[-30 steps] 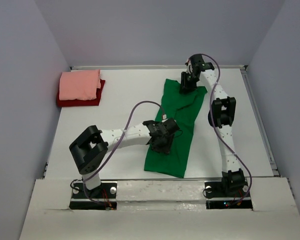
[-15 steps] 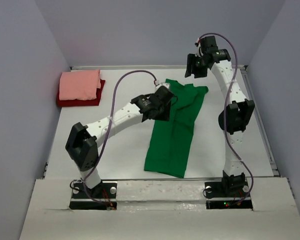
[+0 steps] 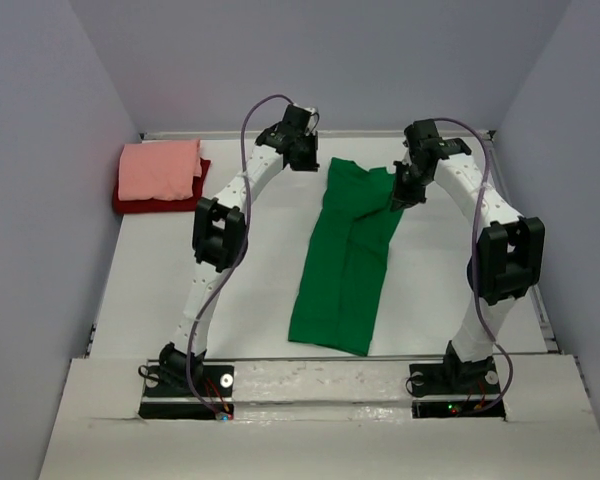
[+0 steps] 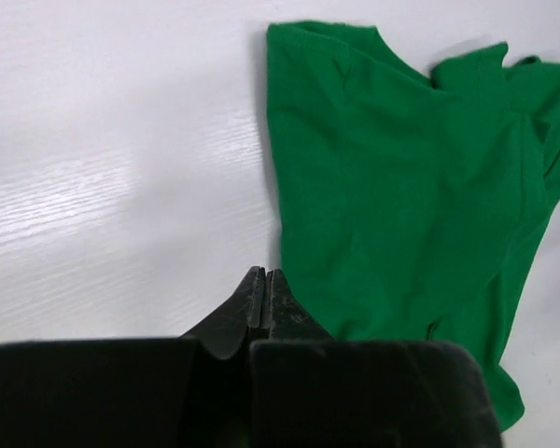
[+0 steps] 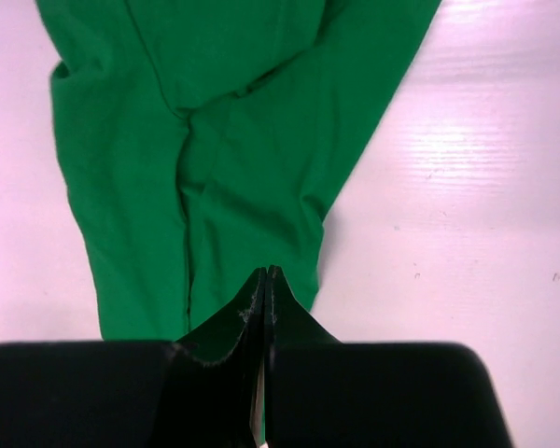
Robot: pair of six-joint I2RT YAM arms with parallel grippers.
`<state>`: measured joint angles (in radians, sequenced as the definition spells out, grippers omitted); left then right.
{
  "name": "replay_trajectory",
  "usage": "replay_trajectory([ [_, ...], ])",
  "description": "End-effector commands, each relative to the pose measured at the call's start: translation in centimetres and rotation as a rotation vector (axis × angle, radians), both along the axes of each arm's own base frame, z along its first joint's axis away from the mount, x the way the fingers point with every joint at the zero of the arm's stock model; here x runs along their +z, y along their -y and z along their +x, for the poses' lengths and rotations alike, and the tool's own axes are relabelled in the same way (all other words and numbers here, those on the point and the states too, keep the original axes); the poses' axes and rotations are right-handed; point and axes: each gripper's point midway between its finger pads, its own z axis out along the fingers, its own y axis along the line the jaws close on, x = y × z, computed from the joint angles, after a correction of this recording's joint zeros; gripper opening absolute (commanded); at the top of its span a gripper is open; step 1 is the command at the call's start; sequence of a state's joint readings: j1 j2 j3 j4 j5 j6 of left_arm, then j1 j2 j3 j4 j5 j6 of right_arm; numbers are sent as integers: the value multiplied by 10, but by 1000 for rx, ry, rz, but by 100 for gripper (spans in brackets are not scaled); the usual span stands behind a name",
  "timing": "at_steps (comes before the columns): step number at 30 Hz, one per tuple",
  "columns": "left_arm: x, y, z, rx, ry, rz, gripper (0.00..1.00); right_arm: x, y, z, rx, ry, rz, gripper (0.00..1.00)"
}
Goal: Fold and stack the t-shirts
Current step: Rotate the tshirt 90 degrees
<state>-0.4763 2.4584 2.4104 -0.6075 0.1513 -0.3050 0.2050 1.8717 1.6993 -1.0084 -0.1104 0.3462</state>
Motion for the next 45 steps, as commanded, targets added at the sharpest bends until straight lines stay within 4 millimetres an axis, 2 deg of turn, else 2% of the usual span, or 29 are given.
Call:
replay_trajectory([
  [1,30,36,-12,-189,31,-164,0,35,-1,10,-5,149,12,0],
  [2,34,43,-10,-217,62,-192,0,34,0,8,-4,143,9,0],
  [3,32,49,-15,-257,51,-219,0,34,-1,7,10,142,13,0],
  [4,26,50,-18,-271,42,-222,0,34,-1,5,10,136,12,0],
  [10,22,68,-24,-369,59,-262,0,25,2,0,11,109,-3,0],
  [12,5,71,-23,-372,26,-268,0,19,5,-2,-2,88,-22,0],
  [13,9,73,-25,-387,24,-285,0,19,6,-2,-5,88,-28,0],
  [19,-47,71,-27,-395,-83,-277,0,43,1,-8,-13,136,21,0],
  [22,-61,67,-26,-388,-109,-277,1,54,2,-12,-22,154,28,0],
  [25,-84,61,-24,-367,-149,-265,1,57,2,-18,-21,155,19,0],
  [28,-94,58,-24,-354,-163,-244,1,57,4,-22,-30,152,14,0],
  [33,-111,37,-17,-244,-203,-183,1,56,-1,-28,-25,144,26,0],
  [34,-120,27,-15,-204,-215,-156,1,55,1,-28,-31,139,18,0],
  [35,-115,21,-12,-175,-205,-135,1,56,2,-28,-36,142,12,0],
  [42,-123,-37,-3,-36,-229,-49,0,48,-2,-26,-26,119,4,0],
  [43,-127,-50,-2,-9,-243,-40,0,46,-2,-25,-23,115,3,0],
  [44,-122,-57,1,2,-233,-39,0,45,-2,-25,-20,114,2,0],
  [45,-124,-62,-1,7,-243,-38,0,44,-1,-25,-22,108,-5,0],
])
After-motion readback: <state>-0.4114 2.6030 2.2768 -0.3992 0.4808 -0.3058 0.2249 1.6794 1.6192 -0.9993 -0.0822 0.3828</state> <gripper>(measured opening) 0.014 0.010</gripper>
